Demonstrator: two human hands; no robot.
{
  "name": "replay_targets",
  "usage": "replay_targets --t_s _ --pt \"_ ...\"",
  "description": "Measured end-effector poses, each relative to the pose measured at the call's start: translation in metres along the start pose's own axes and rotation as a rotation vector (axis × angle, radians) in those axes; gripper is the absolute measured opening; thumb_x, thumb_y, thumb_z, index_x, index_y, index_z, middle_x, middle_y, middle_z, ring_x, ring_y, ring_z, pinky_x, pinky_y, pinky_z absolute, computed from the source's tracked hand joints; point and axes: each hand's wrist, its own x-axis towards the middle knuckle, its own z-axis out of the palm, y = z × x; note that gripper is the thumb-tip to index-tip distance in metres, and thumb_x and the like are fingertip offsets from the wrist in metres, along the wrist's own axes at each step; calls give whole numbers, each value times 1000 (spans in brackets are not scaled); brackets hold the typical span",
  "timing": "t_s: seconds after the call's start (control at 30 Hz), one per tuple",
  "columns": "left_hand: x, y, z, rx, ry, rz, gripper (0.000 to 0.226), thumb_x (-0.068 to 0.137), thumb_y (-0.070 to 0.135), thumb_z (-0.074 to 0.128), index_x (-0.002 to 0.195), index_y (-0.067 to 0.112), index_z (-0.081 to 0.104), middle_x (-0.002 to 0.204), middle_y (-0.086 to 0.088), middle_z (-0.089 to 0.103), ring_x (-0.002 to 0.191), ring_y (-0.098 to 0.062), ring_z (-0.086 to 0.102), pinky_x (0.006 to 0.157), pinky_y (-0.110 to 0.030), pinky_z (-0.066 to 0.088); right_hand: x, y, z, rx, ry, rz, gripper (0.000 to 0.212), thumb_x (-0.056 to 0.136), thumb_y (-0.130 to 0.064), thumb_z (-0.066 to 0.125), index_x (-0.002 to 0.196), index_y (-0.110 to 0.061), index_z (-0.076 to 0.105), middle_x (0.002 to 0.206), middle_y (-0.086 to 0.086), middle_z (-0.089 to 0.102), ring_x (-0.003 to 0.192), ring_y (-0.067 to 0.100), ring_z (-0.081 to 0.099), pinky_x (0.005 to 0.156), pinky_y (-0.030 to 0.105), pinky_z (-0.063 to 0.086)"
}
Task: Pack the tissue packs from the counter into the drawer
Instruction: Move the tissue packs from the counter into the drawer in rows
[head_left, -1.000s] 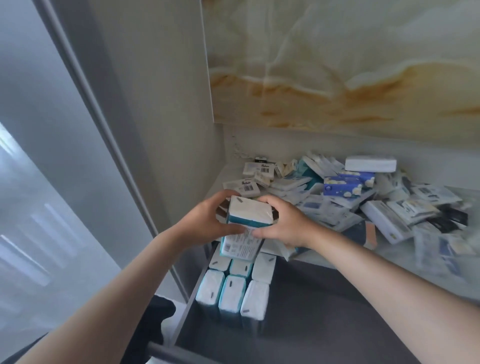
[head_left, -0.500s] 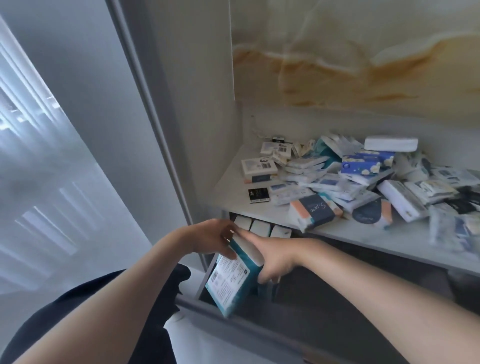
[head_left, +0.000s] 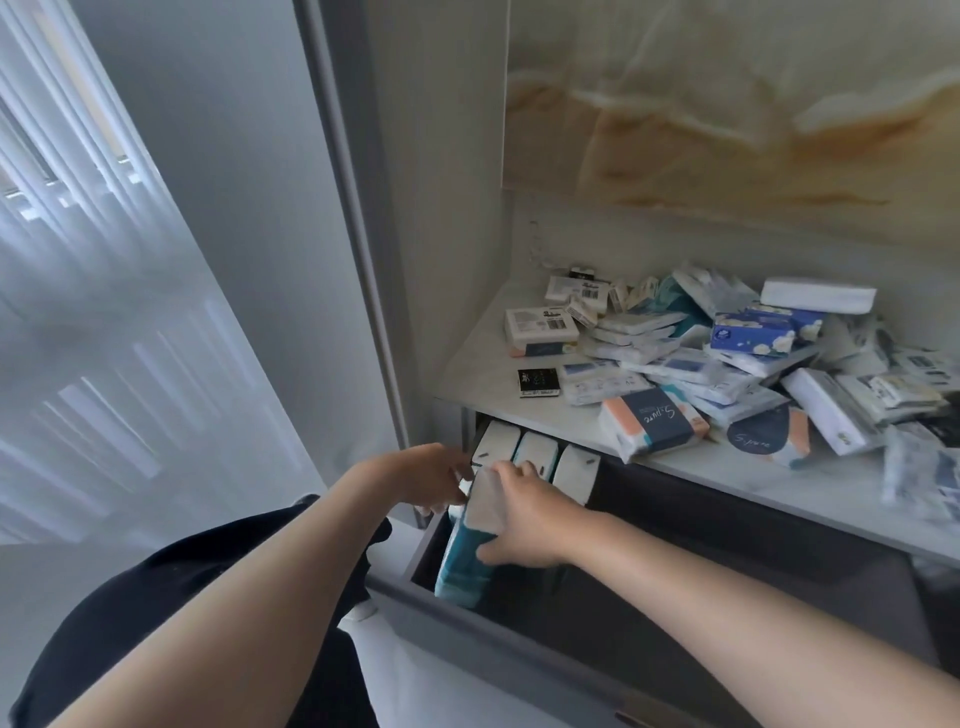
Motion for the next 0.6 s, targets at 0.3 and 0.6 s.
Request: replay_targets --t_s 0.3,0.6 --pt "1 -19 21 -113 -77 -143 48 92 32 61 136 18 46 115 -2 60 89 -18 69 69 -35 62 12 -15 58 232 37 80 87 68 -30 83 135 -26 27 131 5 27 103 25 57 81 30 48" --pt "15 -35 47 196 -73 -89 69 82 25 76 142 24 44 132 1 55 111 -21 59 96 -34 51 16 15 85 785 -224 242 94 72 -7 74 148 -40 28 135 -3 49 122 22 54 97 43 54"
